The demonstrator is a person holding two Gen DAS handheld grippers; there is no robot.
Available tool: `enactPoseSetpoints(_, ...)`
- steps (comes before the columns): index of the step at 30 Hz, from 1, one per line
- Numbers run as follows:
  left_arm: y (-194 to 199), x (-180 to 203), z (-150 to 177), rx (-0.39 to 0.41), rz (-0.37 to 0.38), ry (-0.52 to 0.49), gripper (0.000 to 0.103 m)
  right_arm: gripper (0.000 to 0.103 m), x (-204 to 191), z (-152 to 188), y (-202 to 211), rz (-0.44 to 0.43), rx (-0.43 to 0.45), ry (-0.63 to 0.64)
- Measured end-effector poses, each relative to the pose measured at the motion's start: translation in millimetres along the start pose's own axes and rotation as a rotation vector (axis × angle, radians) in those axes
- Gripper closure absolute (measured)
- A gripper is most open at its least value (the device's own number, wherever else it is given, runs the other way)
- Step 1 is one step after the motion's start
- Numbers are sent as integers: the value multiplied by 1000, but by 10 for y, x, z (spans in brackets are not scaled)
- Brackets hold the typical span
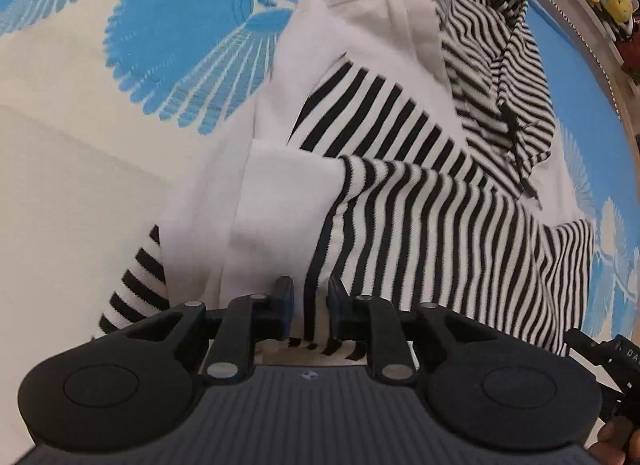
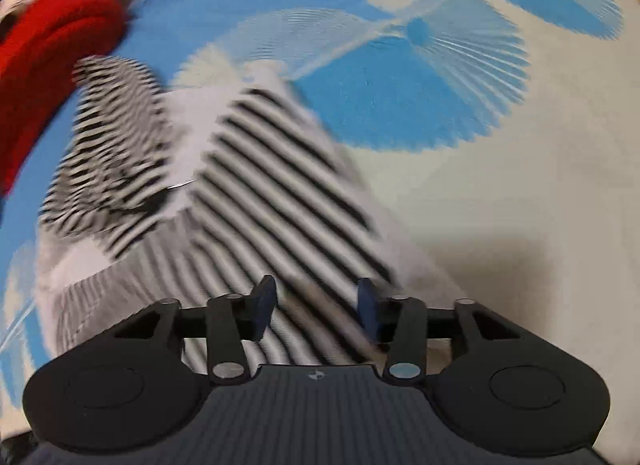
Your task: Fold small clothes
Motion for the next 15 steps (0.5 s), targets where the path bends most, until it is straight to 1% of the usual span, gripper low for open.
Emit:
enactPoseSetpoints(3,106,115,-44,52,15,-49,79,50,-107,41,1,-45,-29,60)
enactPoseSetpoints(4,105,144,-58,62,9,-71,79,50,-132,66,-7,-57,-42,77)
enactPoseSetpoints(5,79,127,-62,62,-9,-83,79,50,-164,95,-11,-68,-54,95)
enactPoseSetpoints(7,-60,3,-24,35,-72,-82,79,49,-212,174,-41,-83,-85,144)
enactPoseSetpoints(9,-99,-59,-17,48,-88,-80,80,49,-243,265,-102,-63,-112,178)
enactPoseSetpoints(11,-34,-5,-20,55,-116,-114,78,50,-194,279,-143,-49,-127,154)
enactPoseSetpoints(13,14,68,-18,72,-107,-131,75,50,-185,252,-96,-52,-118,129)
enactPoseSetpoints(15,14,131,-8,76,-114,-159,73,50,-196,197,-10,-45,-68,144)
Point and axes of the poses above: each gripper's, at about its wrist camera, not at the fingertips, and y roughly against the way its jaws point, x to its right, z to its underside, the point moved 7 cm from there along -y, roughly the way its jaws point, and after that the axes turned 14 degrees about z, right-handed, at the moved point
